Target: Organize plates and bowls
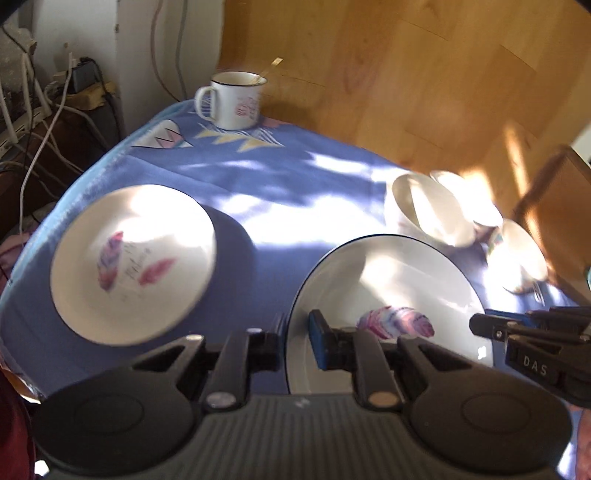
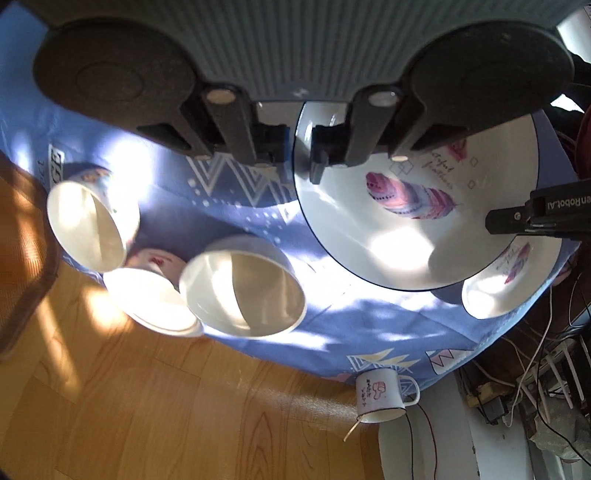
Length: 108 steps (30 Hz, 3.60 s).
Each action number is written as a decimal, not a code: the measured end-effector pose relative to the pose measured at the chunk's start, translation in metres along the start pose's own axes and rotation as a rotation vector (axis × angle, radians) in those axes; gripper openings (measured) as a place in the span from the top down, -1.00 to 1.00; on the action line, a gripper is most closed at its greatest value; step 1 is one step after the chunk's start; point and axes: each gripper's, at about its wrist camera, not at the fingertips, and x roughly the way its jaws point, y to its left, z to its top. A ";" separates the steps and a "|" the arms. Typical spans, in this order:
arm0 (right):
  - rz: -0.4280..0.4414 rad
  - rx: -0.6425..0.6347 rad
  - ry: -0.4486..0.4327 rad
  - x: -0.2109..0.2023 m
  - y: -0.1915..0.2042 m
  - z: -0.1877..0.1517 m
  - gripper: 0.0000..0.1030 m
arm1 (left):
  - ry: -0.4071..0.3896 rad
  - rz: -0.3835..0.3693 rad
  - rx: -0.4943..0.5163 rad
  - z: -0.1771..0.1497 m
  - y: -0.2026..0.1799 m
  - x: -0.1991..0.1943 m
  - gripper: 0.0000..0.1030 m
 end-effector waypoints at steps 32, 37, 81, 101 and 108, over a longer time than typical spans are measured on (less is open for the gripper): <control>0.290 0.081 -0.074 -0.011 -0.002 0.008 0.88 | -0.129 -0.002 -0.129 -0.032 0.099 -0.047 0.78; 0.375 0.048 -0.044 0.005 0.045 0.035 0.86 | -0.147 0.080 -0.190 -0.025 0.162 -0.064 0.78; 0.347 -0.017 0.087 0.097 0.135 0.102 0.36 | -0.088 0.094 -0.174 0.027 0.226 0.008 0.36; 0.307 0.003 0.099 0.128 0.140 0.116 0.38 | -0.010 0.075 -0.190 0.037 0.224 0.061 0.58; 0.355 0.021 0.139 0.137 0.150 0.111 0.79 | -0.054 0.095 -0.236 0.035 0.226 0.059 0.62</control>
